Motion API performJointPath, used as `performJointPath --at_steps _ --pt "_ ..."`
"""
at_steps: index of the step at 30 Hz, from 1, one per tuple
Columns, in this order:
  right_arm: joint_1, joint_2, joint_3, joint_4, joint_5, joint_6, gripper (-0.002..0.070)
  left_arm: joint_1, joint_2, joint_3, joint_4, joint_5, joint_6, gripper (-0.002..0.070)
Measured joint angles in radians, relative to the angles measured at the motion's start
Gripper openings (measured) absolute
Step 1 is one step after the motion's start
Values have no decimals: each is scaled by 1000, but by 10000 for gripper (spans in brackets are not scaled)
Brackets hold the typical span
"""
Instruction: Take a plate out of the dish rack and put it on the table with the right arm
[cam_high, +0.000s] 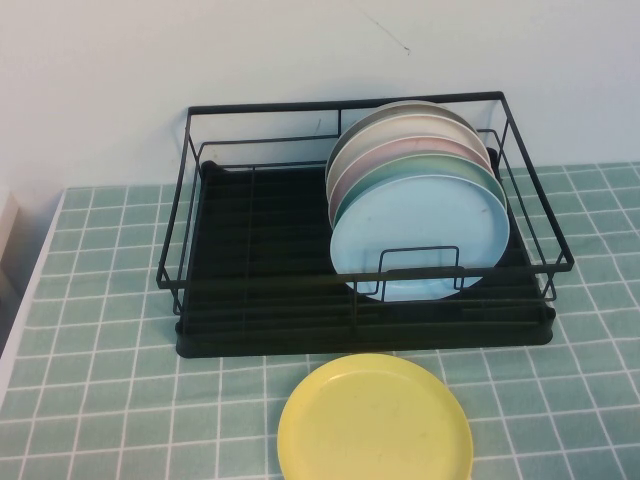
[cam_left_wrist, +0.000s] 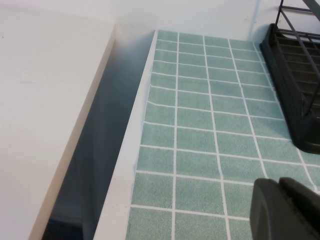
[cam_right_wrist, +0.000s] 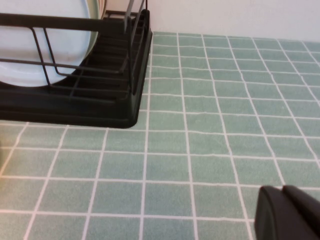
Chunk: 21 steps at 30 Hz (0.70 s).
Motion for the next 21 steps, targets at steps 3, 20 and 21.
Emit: performJointPath --at_steps 3,20,21 --pt "0 0 0 0 0 0 -1 0 0 0 0 0 0 -3" --pt "0 0 6 839 -55 -1 -1 0 0 0 0 0 0 -3" --pt "0 0 6 839 -57 -21 -1 0 0 0 0 0 0 -3"
